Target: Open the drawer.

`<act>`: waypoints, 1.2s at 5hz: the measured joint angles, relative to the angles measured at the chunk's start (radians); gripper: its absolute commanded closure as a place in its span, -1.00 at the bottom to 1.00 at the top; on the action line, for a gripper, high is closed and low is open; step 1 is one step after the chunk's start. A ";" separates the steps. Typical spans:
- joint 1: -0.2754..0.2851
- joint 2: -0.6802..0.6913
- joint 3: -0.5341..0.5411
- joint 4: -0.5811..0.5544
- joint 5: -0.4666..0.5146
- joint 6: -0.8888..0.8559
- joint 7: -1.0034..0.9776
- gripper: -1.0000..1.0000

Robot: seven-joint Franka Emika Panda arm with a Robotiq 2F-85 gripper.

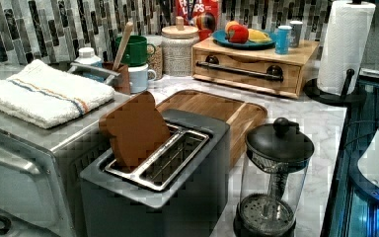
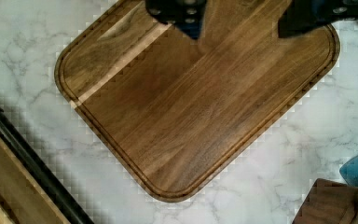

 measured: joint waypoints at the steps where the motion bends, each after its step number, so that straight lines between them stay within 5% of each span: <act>1: 0.000 0.004 0.001 -0.003 0.000 0.002 0.000 -1.00; 4: -0.016 0.024 0.004 -0.025 -0.004 -0.001 -0.081 -1.00; 6: -0.052 0.011 -0.013 -0.091 0.011 0.109 -0.433 -1.00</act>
